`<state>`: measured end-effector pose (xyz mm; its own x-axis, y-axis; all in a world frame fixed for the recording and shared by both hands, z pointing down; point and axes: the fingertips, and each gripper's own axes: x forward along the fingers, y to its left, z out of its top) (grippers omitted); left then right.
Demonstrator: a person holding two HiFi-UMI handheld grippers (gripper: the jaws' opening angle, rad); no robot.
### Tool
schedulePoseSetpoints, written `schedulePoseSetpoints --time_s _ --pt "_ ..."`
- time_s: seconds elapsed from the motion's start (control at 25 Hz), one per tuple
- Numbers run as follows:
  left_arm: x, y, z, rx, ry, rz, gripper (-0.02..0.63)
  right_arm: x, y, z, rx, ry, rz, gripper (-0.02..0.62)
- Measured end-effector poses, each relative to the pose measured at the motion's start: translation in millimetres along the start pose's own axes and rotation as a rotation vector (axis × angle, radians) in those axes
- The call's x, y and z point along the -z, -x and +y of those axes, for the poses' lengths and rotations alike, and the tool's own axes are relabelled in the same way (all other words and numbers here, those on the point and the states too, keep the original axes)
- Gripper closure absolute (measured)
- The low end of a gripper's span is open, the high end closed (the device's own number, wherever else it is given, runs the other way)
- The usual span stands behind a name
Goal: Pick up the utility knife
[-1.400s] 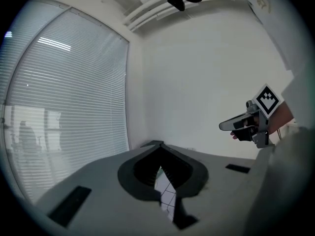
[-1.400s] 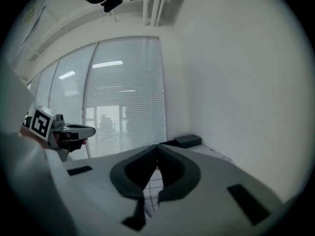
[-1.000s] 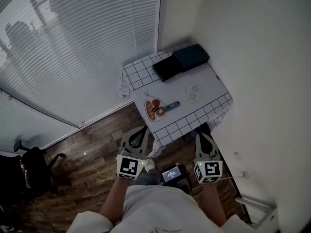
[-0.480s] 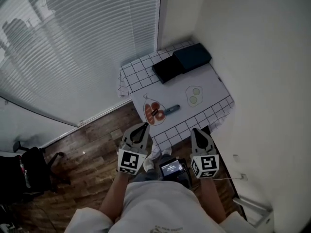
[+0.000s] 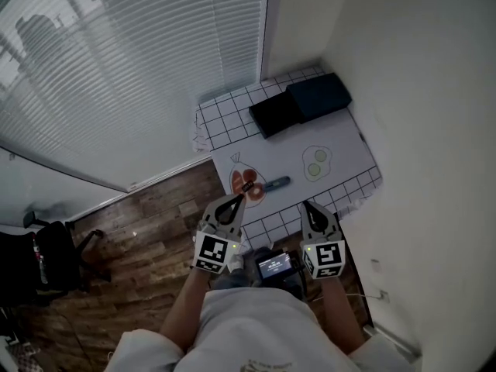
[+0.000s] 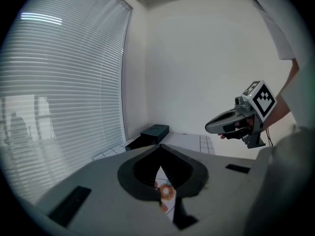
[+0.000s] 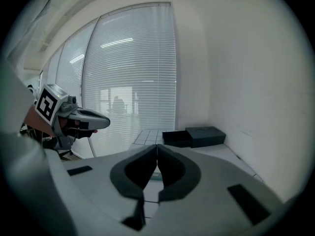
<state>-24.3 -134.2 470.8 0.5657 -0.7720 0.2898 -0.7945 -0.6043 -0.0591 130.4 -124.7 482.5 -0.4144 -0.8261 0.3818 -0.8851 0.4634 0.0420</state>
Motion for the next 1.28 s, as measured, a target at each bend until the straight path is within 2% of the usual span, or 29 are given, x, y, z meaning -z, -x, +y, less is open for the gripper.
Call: schedulePoseSetpoints --time_s 0.64,1.04,1.28 --pt "57 -63 1 0.014 0.041 0.138 0.601 45 -73 -19 -0.148 0.06 0.12 0.588" --pt "83 -92 -2 0.032 0.057 0.164 0.601 69 -101 -22 -0.199 0.099 0.142 0.588" --pt "103 -97 -7 0.053 0.101 0.192 0.601 82 -113 -13 -0.251 0.135 0.155 0.587"
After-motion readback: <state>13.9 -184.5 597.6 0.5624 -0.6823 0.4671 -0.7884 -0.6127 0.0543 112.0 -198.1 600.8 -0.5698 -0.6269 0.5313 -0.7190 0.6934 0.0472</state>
